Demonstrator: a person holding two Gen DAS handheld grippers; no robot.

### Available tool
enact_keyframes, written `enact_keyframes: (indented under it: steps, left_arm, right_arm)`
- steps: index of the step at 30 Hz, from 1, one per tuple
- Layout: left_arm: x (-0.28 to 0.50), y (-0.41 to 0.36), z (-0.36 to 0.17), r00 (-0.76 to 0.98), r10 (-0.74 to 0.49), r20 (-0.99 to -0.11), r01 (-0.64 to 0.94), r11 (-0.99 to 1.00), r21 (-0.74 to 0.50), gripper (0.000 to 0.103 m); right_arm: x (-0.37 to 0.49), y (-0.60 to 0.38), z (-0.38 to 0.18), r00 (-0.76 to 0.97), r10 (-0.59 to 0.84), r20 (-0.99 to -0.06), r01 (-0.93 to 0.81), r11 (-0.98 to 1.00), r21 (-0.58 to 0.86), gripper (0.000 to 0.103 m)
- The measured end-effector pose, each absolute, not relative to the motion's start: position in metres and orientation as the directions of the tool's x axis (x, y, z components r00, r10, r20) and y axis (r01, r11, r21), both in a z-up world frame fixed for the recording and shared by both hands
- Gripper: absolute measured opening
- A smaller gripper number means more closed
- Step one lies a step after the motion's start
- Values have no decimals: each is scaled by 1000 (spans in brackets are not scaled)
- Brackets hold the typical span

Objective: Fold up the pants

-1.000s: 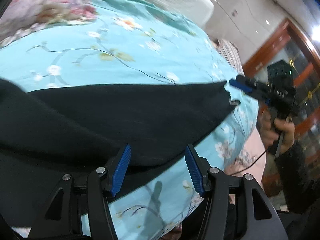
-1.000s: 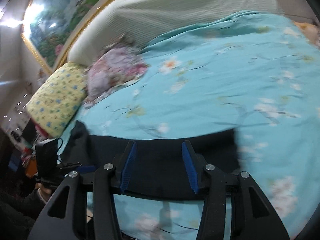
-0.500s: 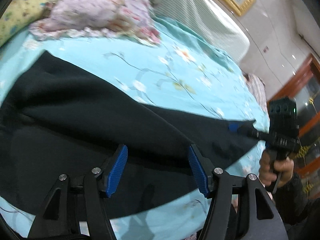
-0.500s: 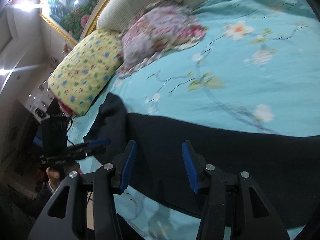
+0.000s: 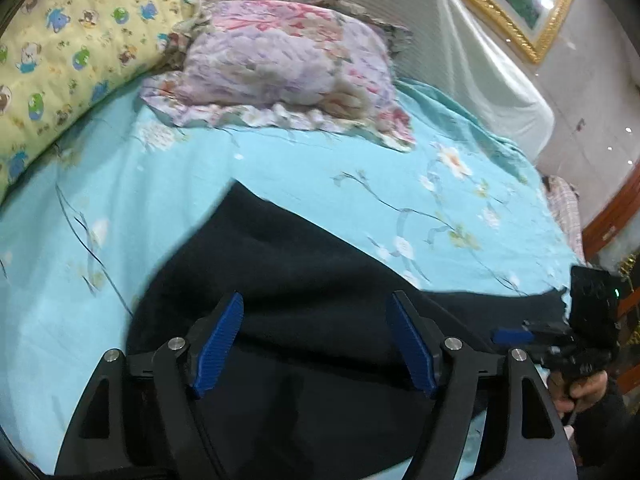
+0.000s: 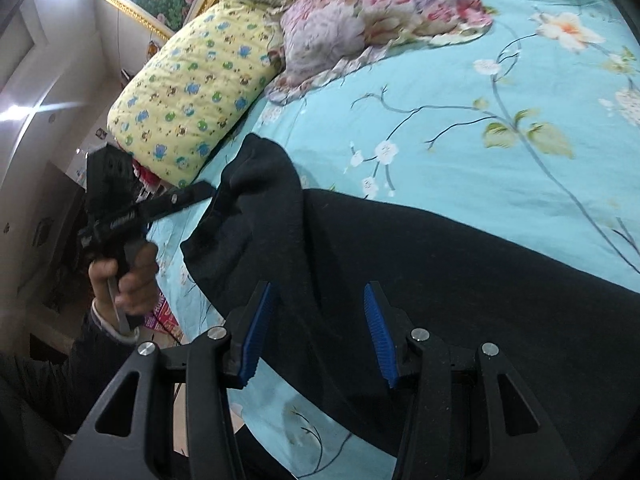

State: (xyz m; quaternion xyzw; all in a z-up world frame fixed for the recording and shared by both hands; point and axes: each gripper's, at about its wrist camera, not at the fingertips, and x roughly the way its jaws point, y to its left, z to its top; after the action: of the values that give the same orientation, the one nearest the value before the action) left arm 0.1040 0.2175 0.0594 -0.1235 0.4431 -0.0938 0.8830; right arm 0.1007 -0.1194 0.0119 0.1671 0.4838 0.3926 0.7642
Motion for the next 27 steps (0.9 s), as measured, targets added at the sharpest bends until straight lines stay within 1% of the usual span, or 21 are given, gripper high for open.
enact_keyframes:
  steps: [3, 7, 10, 15, 16, 17, 19, 20, 21, 23, 24, 25, 27]
  left_arm:
    - [121, 231, 62, 581, -282, -763, 72, 952, -297, 78]
    - [157, 250, 57, 529, -295, -795, 97, 953, -288, 78]
    - [186, 258, 43, 449, -346, -824, 129, 938, -323, 78]
    - [216, 260, 19, 352, -369, -860, 140, 930, -341, 77]
    - [220, 259, 14, 337, -378, -862, 145, 926, -350, 72]
    - [220, 256, 12, 330, -387, -861, 157, 922, -354, 59]
    - [217, 248, 12, 319, -389, -864, 194, 919, -342, 40]
    - [215, 244, 12, 327, -375, -867, 205, 924, -322, 31]
    - [211, 241, 15, 340, -364, -867, 221, 927, -303, 28]
    - [203, 239, 22, 363, -366, -857, 234, 926, -296, 19]
    - [197, 238, 28, 383, -359, -851, 238, 929, -285, 17]
    - [190, 238, 34, 401, -354, -845, 242, 931, -275, 15]
    - [177, 238, 46, 439, -349, -828, 244, 933, -264, 13]
  right_arm:
    - [103, -110, 9, 196, 762, -617, -450, 629, 634, 49]
    - [107, -97, 9, 170, 761, -626, -474, 620, 625, 49]
    - [111, -88, 10, 155, 758, -633, -491, 616, 617, 49]
    - [117, -70, 7, 130, 753, -645, -518, 606, 603, 49]
    - [119, -67, 6, 126, 750, -650, -522, 607, 599, 49]
    - [119, -64, 5, 125, 748, -652, -524, 608, 597, 49]
    - [121, -59, 2, 123, 740, -661, -528, 613, 588, 48]
    - [121, -57, 1, 122, 739, -663, -532, 612, 585, 42]
    - [121, -55, 1, 120, 740, -661, -542, 607, 581, 28]
    - [119, -53, 2, 125, 732, -670, -559, 609, 562, 15]
    - [118, -52, 4, 130, 730, -671, -566, 611, 554, 10]
    - [117, -52, 6, 144, 725, -674, -577, 615, 538, 8]
    - [114, -53, 12, 175, 723, -669, -591, 620, 516, 7]
